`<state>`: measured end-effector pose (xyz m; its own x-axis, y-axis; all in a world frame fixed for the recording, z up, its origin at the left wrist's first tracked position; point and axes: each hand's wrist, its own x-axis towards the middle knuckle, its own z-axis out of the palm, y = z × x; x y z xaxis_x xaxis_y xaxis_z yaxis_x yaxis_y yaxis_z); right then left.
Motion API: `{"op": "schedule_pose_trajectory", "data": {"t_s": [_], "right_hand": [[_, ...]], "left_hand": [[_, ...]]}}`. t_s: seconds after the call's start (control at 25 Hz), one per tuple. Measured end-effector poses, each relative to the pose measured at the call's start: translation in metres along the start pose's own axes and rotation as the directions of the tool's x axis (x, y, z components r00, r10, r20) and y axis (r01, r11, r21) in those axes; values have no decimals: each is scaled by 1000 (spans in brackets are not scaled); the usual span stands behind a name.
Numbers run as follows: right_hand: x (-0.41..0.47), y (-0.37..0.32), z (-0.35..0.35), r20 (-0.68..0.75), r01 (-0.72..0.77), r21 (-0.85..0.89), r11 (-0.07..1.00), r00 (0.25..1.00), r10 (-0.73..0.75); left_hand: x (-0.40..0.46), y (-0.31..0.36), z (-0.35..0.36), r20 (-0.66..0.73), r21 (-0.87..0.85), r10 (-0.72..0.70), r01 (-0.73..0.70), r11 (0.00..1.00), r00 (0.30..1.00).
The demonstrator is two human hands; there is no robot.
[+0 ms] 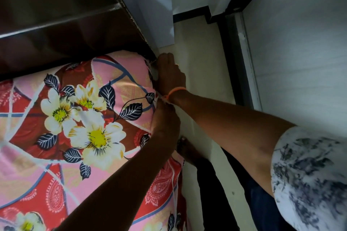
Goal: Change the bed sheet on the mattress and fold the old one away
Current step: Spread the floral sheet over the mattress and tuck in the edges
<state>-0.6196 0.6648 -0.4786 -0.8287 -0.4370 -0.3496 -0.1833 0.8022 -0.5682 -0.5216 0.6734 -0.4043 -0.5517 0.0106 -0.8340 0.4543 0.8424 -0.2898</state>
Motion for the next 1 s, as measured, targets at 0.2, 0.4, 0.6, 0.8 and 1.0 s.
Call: {"op": "schedule_pose_trajectory", "data": {"t_s": [0.2, 0.4, 0.6, 0.8, 1.0], "right_hand": [[-4, 15, 12, 409, -454, 331, 827, 859, 308], [-97, 32, -34, 585, -693, 546, 471, 718, 377], [-205, 63, -29, 749, -769, 431, 472, 597, 287], [-280, 85, 30, 775, -839, 430, 334, 533, 340], [-261, 130, 67, 547, -737, 461, 495, 675, 495]], "left_hand": [[-17, 11, 6, -45, -111, 132, -136, 984, 990], [-50, 21, 1, -115, -285, 212, -236, 929, 971], [-73, 25, -4, -42, -211, 229, -233, 949, 972], [-55, 36, 0, 5, -102, 214, -212, 972, 977], [-34, 59, 11, -120, -62, 201, -210, 976, 972]]}}
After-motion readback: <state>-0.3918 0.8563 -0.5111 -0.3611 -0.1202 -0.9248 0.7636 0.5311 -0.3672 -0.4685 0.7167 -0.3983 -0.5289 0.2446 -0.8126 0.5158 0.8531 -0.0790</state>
